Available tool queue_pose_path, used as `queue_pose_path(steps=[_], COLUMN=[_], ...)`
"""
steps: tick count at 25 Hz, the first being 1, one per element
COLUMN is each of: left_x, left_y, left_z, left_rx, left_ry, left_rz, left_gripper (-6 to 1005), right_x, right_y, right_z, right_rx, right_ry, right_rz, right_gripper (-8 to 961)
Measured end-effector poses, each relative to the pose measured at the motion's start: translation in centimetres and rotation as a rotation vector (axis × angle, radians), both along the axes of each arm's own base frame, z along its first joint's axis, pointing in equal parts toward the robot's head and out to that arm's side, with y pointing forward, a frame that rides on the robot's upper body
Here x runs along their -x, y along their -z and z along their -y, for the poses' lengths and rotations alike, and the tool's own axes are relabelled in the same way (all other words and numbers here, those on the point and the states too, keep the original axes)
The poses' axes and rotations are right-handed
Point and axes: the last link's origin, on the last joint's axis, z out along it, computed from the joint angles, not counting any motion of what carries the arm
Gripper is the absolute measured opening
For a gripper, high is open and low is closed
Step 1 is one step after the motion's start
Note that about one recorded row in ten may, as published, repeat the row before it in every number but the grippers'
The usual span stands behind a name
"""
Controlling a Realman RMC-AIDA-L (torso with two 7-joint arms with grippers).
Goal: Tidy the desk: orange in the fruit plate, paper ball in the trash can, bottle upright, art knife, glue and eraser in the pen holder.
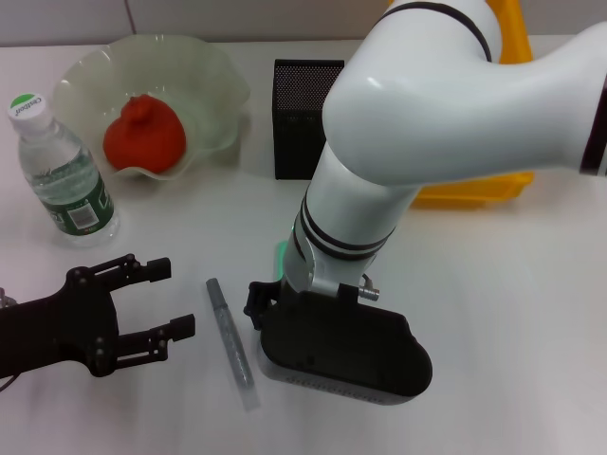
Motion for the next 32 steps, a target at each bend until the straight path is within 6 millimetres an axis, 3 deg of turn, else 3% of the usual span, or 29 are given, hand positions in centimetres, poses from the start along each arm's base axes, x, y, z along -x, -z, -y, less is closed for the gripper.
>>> queue_pose_path(steps=[9,18,32], left_x=[-0.1,0.0,0.0], left_y=[0.1,0.1,-0.7], left_z=[0.1,0.2,0.5], left_rx=[0.002,0.003,-0.007], left_ry=[0.000,-0.001,-0.003], left_rz=[0.007,0.009,0.039], left_gripper=[799,800,800], right_x=[0.0,0.0,1.4], right_y=[0.0,-0.2,-3.9], right_z=[0.0,0.1,-1.8], right_rx=[-0.004,-0.009,-0.068], right_ry=[0.002,0.037,0.247], right_rz=[-0.002,-0.030,-0.162], right_gripper=[215,173,169])
